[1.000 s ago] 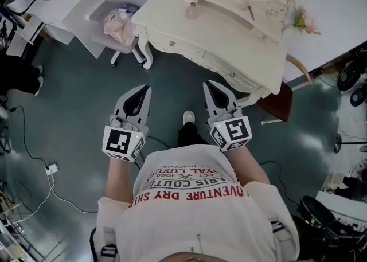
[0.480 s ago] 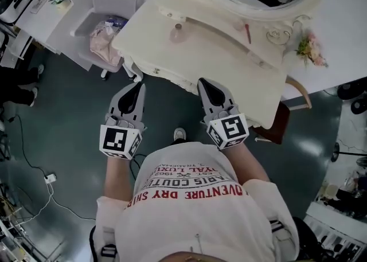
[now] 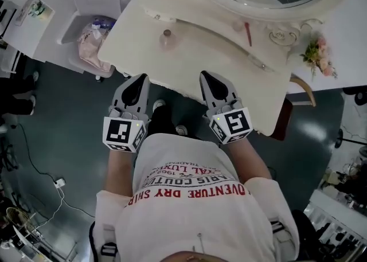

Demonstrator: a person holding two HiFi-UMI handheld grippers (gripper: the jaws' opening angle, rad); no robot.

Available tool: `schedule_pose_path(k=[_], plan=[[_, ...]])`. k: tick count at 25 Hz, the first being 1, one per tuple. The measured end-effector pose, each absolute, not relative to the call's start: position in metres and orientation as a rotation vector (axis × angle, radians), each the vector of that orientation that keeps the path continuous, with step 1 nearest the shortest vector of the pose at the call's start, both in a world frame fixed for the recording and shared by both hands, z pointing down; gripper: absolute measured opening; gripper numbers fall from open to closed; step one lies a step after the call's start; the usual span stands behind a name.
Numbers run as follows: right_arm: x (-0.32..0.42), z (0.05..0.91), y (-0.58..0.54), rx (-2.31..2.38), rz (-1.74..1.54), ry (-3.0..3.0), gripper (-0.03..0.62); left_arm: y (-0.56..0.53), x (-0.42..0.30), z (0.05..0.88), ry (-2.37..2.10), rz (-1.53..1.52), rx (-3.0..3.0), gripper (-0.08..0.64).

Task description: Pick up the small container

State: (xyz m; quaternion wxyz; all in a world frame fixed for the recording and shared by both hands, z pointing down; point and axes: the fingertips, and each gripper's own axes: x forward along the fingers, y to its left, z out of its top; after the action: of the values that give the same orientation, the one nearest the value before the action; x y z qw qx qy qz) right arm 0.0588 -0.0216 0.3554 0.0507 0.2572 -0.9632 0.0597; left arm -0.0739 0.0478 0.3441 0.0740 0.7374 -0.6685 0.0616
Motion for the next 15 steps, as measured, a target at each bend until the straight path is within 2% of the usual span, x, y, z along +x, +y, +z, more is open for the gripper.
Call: schedule_pose_path(k=[12, 13, 15], plan=[[0.013, 0.379, -0.132, 1.081, 0.276, -2.833, -0.003, -0.098, -0.122, 0.398, -1.616, 0.196, 2.434, 0.012], [0.01, 0.383, -0.141, 1.104, 0.281, -2.819, -0.003, -0.107, -0.124, 0.405, -1.583, 0.213, 2.455, 0.023], [0.002, 0.392, -0.154, 1.144, 0.282, -2.791, -0.002, -0.122, -0.125, 0.423, -1.502, 0.262, 2.49, 0.091]])
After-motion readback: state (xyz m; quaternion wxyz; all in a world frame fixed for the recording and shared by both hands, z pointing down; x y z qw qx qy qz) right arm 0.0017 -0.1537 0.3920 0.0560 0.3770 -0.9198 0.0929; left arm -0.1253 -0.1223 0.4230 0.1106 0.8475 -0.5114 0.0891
